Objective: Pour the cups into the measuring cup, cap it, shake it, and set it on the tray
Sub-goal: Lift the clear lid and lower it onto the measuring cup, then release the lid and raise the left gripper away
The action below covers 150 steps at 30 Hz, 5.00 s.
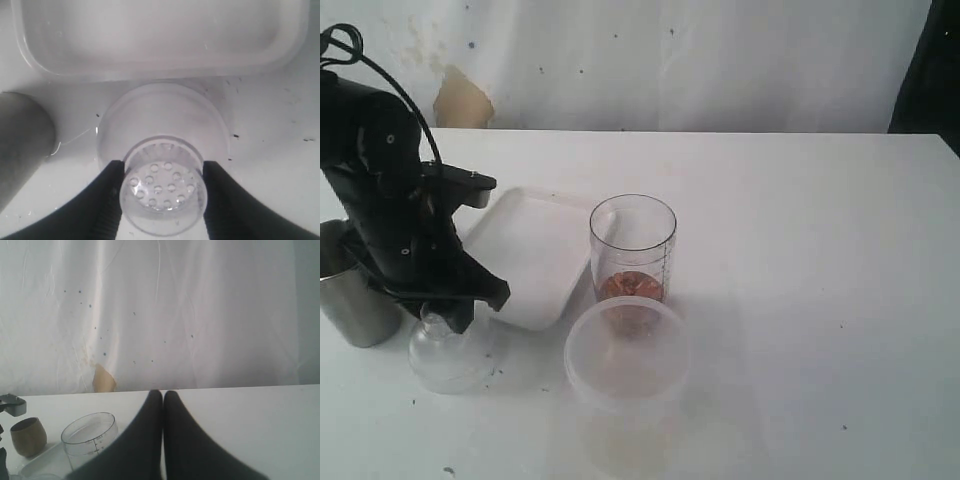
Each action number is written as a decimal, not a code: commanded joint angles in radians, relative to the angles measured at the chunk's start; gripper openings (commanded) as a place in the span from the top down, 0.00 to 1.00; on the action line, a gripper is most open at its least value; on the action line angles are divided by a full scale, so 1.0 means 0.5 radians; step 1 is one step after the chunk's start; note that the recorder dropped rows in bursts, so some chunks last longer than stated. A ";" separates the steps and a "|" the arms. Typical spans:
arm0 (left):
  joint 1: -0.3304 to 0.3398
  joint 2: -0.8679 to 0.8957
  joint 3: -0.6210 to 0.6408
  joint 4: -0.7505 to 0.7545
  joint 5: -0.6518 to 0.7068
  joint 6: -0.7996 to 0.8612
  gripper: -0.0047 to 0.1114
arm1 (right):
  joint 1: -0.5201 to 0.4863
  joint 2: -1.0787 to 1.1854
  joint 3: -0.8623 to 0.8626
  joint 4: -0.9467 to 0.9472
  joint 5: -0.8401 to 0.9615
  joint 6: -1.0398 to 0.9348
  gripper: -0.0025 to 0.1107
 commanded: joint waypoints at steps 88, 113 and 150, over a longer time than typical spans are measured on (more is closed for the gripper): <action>-0.492 0.286 -1.529 -0.402 0.504 0.170 0.73 | -0.011 -0.013 0.005 -0.017 -0.017 0.008 0.98; -0.534 0.365 -1.532 -0.381 0.380 0.141 0.35 | -0.011 -0.013 0.005 -0.022 -0.017 0.008 0.98; 0.429 -2.129 0.812 -0.255 -1.311 -0.229 0.96 | -0.011 -0.013 0.005 -0.022 -0.017 0.008 0.98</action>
